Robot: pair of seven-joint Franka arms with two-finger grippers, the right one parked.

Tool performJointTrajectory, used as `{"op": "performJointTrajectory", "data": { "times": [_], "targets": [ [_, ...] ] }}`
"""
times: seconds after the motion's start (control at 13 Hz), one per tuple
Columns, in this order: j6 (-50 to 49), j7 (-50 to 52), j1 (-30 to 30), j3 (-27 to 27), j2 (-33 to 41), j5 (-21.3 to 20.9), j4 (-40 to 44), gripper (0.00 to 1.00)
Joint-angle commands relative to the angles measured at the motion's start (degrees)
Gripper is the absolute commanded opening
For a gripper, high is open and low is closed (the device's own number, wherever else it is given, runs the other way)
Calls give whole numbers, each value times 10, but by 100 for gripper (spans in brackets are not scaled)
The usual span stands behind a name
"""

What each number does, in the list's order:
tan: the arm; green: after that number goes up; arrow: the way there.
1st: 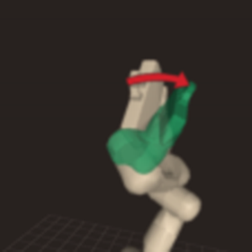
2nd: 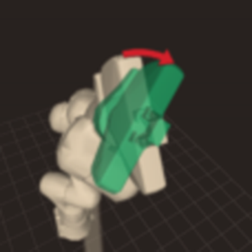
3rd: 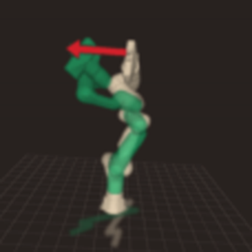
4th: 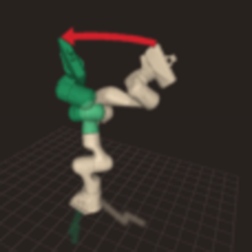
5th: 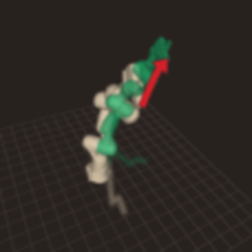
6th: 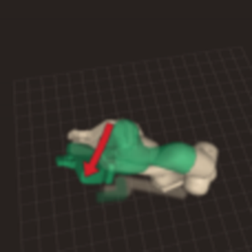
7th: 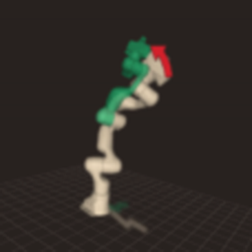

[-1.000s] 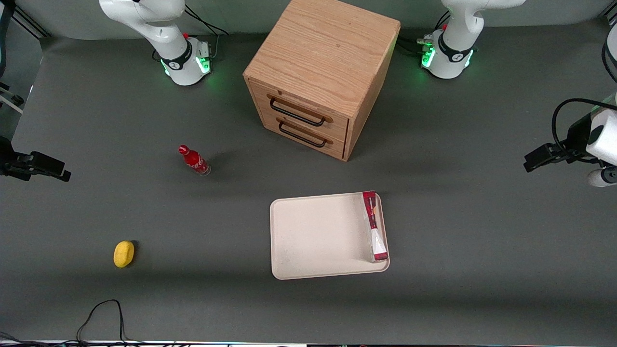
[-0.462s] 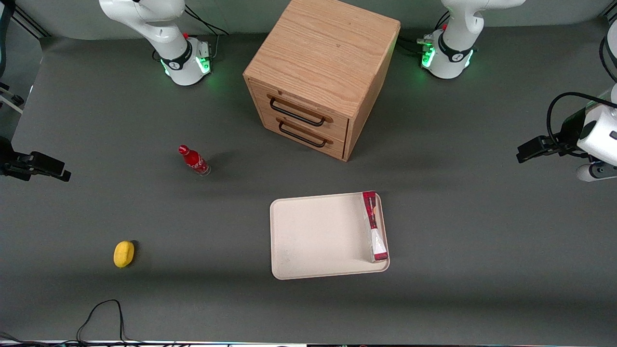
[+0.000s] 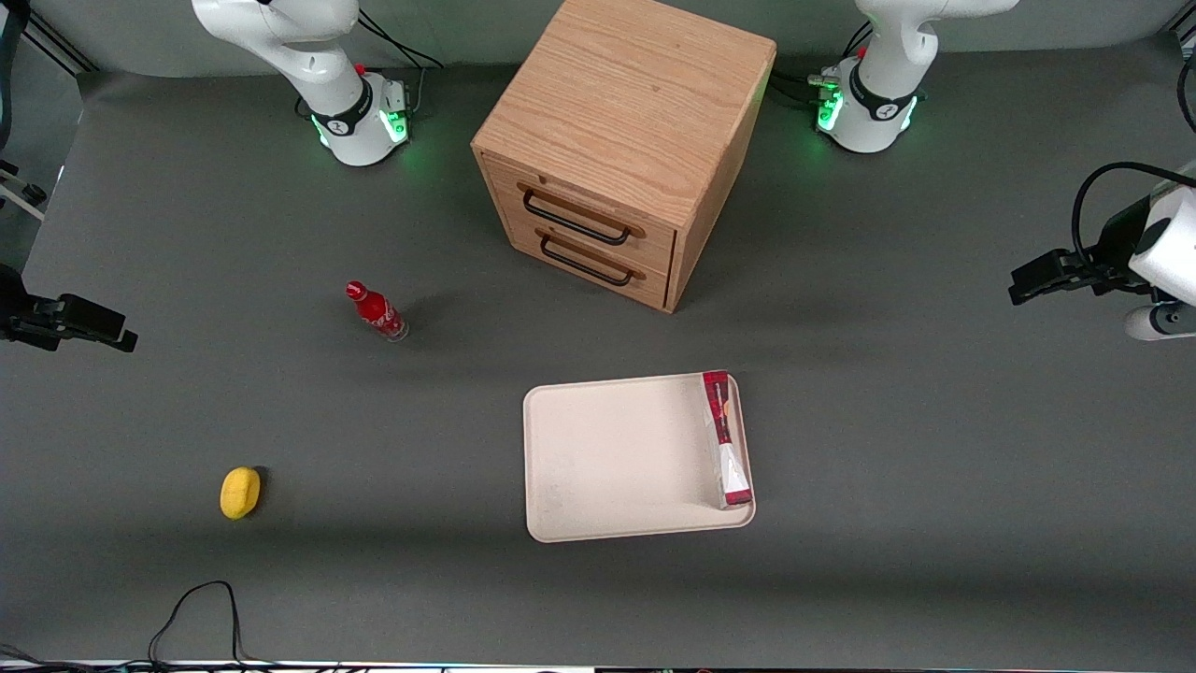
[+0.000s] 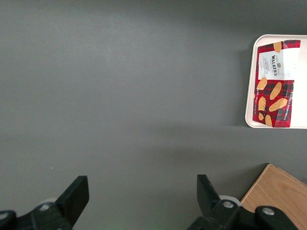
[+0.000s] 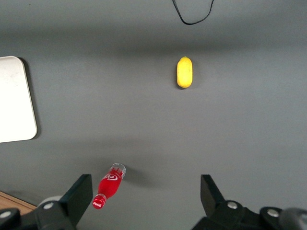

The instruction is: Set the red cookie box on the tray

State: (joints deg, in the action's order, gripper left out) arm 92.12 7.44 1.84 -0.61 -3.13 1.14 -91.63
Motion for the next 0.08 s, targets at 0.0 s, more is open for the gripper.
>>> {"op": "performJointTrajectory", "data": {
  "times": [0.0],
  "targets": [
    [-11, -11, 4, -3, 1, 1, 6, 100]
  ]
}}
